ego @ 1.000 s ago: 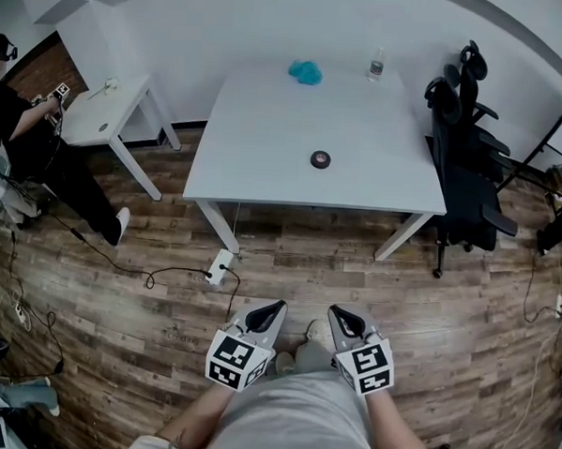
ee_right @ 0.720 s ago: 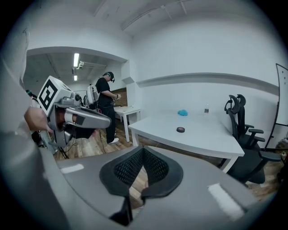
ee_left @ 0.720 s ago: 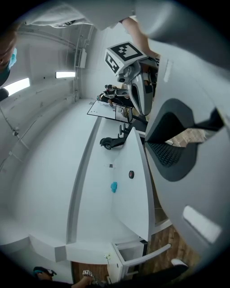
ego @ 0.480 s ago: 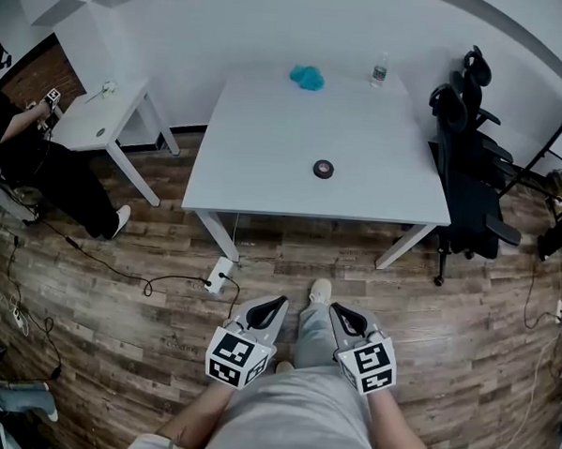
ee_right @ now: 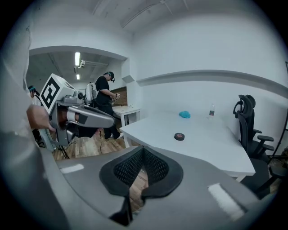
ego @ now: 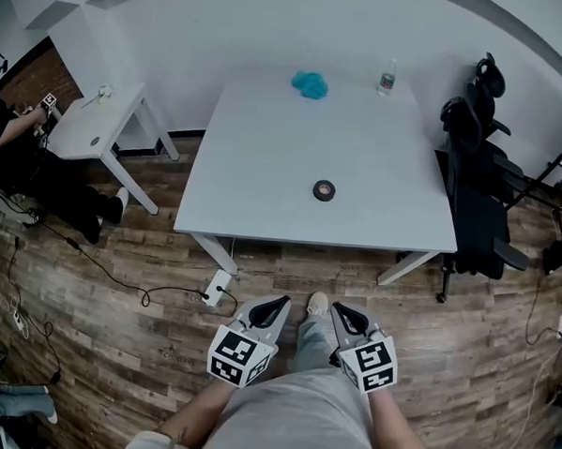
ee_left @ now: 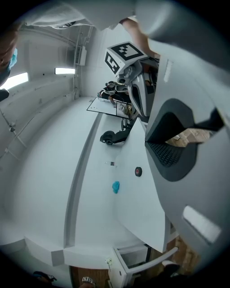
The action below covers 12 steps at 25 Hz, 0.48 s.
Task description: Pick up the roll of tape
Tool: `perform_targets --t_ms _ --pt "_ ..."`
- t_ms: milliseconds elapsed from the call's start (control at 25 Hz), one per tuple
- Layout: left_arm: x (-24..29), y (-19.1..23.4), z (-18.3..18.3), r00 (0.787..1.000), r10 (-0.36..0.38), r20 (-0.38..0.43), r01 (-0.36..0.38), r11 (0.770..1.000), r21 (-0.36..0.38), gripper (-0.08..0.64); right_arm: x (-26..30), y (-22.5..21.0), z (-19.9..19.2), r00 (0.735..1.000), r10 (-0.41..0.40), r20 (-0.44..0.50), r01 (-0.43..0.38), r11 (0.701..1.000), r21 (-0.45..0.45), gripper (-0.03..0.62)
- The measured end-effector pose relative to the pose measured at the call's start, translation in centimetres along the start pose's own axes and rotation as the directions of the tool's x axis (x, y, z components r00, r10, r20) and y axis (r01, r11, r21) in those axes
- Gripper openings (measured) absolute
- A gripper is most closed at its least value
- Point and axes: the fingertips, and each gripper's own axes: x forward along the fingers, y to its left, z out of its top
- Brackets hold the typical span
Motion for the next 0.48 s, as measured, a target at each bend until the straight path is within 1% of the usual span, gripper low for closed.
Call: perform_targets --t_ms 200,480 --pt "3.0 3.6 1.7 0.999 0.039 -0.003 -0.039 0.999 -0.03 0.018 3.4 -3.5 2.3 1.0 0.022 0.008 -0.021 1.0 -0.015 0.006" --pt "8.3 6.4 4.0 0.998 0.048 -0.041 -0.049 0.998 -0.03 0.018 7.2 -8.8 4.1 0.999 0.051 -0.019 -0.051 0.999 -0.006 0.006"
